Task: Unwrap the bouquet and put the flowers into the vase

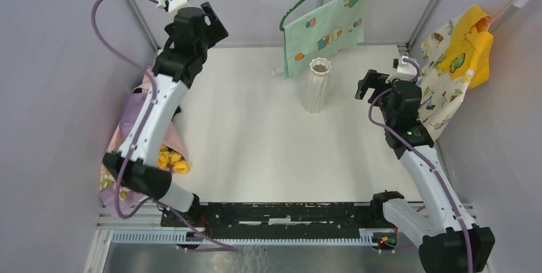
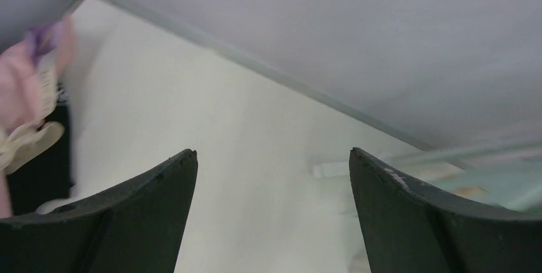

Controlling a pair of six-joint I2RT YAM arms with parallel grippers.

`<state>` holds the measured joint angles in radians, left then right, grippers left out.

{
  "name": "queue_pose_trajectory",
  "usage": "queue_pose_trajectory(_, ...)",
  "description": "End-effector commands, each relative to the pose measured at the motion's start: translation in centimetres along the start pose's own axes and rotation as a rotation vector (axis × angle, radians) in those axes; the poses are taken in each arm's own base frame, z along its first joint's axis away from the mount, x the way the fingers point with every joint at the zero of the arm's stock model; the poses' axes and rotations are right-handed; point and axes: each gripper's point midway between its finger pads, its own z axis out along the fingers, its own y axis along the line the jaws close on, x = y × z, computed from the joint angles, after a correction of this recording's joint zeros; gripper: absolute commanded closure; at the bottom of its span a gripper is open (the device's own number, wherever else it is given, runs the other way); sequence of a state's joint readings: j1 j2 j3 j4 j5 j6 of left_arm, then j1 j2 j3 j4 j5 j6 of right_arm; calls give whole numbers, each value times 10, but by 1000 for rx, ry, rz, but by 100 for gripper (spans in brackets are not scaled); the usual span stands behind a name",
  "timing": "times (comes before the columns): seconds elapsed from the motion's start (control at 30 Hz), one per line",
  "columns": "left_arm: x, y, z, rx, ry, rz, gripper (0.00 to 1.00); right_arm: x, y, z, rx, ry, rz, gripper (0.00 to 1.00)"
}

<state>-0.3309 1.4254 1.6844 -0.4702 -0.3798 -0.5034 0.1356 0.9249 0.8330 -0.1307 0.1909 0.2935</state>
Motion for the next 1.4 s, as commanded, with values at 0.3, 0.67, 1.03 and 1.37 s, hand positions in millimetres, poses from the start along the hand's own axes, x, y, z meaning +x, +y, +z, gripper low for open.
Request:
queue_pose_trajectory(0.3, 111, 246, 64, -967, 300, 53, 0, 19, 13, 12, -77, 40, -3, 2)
queue_pose_trajectory(0.67, 135, 352, 84, -1076, 355, -118, 0, 57, 39, 20, -223, 148, 39, 2)
queue_pose_trajectory(1.03, 189, 413, 109, -1161, 431, -112, 0, 69, 41, 15, -249, 137, 4, 2)
queue_pose_trajectory(1.37, 239, 423, 113, -1073, 581, -170, 27, 77, 41, 13, -246, 148, 2, 2)
